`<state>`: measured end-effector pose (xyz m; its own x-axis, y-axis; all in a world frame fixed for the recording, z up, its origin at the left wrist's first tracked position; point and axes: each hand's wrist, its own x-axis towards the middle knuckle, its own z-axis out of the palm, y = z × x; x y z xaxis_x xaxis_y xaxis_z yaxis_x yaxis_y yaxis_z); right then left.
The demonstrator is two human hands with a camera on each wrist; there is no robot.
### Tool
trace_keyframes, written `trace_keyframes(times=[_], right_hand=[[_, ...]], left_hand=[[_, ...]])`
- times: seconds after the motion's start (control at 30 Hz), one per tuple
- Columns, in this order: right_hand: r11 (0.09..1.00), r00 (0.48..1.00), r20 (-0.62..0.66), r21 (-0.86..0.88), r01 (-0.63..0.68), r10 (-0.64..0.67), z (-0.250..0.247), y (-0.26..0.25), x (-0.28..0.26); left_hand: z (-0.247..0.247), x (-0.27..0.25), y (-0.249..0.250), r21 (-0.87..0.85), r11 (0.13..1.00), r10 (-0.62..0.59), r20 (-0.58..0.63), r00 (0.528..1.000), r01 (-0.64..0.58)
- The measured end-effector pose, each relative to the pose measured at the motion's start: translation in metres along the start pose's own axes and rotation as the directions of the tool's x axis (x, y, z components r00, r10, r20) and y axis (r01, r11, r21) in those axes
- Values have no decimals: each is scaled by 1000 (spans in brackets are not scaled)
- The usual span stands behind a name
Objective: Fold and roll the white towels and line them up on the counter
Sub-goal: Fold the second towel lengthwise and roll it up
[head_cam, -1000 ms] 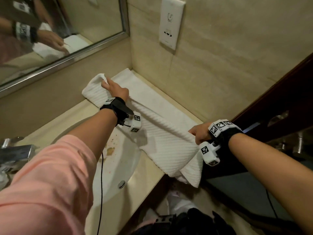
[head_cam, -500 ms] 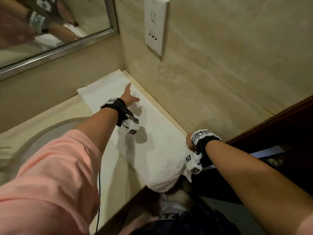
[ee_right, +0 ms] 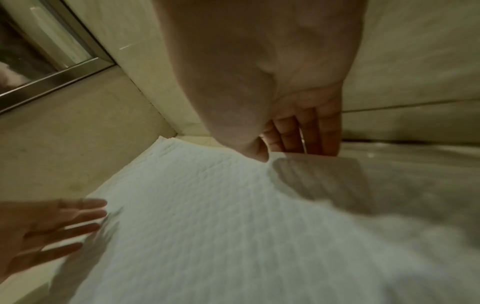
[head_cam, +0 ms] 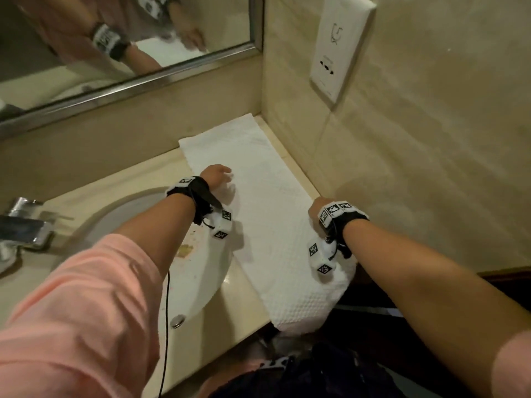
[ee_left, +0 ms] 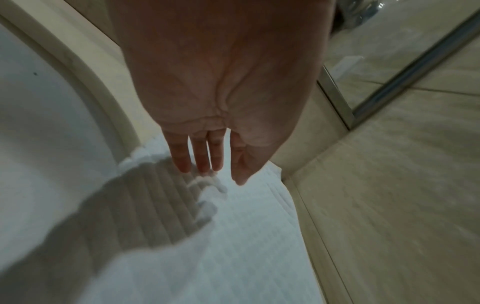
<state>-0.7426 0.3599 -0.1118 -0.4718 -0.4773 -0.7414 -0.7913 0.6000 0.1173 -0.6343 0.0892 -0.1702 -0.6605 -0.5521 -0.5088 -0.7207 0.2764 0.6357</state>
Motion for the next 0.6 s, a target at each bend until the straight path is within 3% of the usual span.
trace_keyframes(times=[0.13, 0.27, 0.37, 0.47, 0.6], right_hand=[[975, 993, -81, 215, -61, 80, -30, -22, 31], [779, 971, -92, 616, -118, 220, -65, -38, 72], [727, 966, -59, 670, -150, 253, -92, -49, 101], [667, 961, -132, 742, -67, 243, -117, -64, 128], [690, 964, -81, 713, -122, 254, -146, -71, 163]], left_hand=[[-33, 13, -21, -4, 999, -37, -39, 999, 37], [-60, 30, -39, -116, 991, -78, -137, 987, 62], [-74, 44, -46, -155, 988, -52, -203, 978, 20], [-81, 60, -49, -171, 985, -10, -264, 964, -37], [-84, 79, -49, -277, 956, 14, -282, 959, -95]])
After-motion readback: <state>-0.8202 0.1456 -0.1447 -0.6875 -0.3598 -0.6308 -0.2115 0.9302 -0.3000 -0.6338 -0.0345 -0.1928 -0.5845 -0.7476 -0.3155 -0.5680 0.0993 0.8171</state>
